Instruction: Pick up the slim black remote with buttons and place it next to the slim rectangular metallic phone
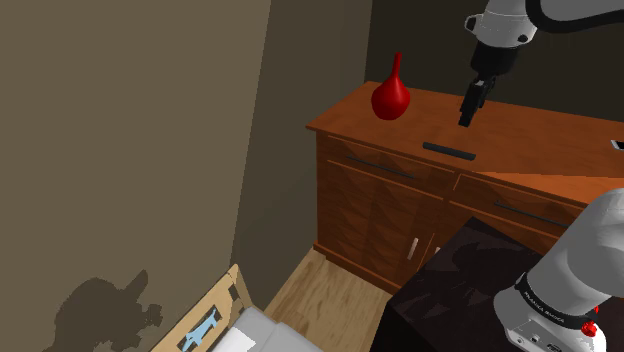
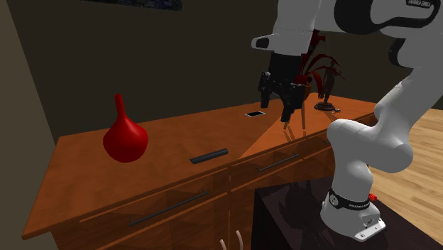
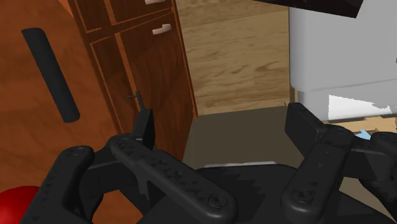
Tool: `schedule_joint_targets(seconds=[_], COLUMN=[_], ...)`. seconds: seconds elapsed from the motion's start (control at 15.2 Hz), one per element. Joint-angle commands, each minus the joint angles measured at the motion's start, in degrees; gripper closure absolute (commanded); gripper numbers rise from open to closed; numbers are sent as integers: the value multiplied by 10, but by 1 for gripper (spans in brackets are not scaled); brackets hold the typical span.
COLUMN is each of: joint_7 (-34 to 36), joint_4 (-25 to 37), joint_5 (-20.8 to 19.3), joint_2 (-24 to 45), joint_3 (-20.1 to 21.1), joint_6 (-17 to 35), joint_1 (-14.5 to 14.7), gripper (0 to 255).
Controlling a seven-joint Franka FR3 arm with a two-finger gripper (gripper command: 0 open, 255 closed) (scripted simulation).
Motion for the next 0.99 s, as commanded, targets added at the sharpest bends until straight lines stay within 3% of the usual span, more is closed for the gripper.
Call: schedule_joint_targets(seconds=[0.0,0.46,0.92], joint_7=[0,-89,-181], joint_4=[0,-31,-25], joint_5=[0,-33,-46], joint_2=[0,51,144], joint_3=[0,-95,-189], joint_6=[0,83,168], joint_1=[0,-21,-34], gripper=[0,0,0])
